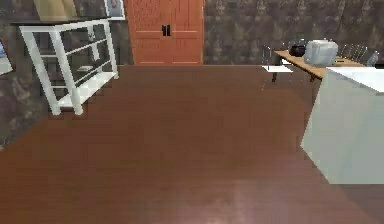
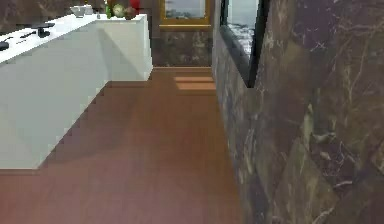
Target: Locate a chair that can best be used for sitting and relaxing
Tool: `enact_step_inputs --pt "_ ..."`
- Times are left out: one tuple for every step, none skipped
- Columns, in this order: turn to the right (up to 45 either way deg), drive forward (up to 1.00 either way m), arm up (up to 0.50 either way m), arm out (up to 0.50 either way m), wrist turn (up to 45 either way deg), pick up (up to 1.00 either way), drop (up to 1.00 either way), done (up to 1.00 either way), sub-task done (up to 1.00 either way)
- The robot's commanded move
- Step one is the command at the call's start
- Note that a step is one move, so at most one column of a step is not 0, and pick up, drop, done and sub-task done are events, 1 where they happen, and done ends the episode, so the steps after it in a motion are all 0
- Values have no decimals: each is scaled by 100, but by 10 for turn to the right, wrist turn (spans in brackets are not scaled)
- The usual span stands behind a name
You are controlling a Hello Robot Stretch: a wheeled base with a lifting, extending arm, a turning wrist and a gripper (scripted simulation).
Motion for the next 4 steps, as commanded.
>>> enact_step_inputs --pt "0 20 0 0 0 0 0 0 0" --pt "240 0 0 0 0 0 0 0 0" --pt "0 100 0 0 0 0 0 0 0" --pt "30 0 0 0 0 0 0 0 0"
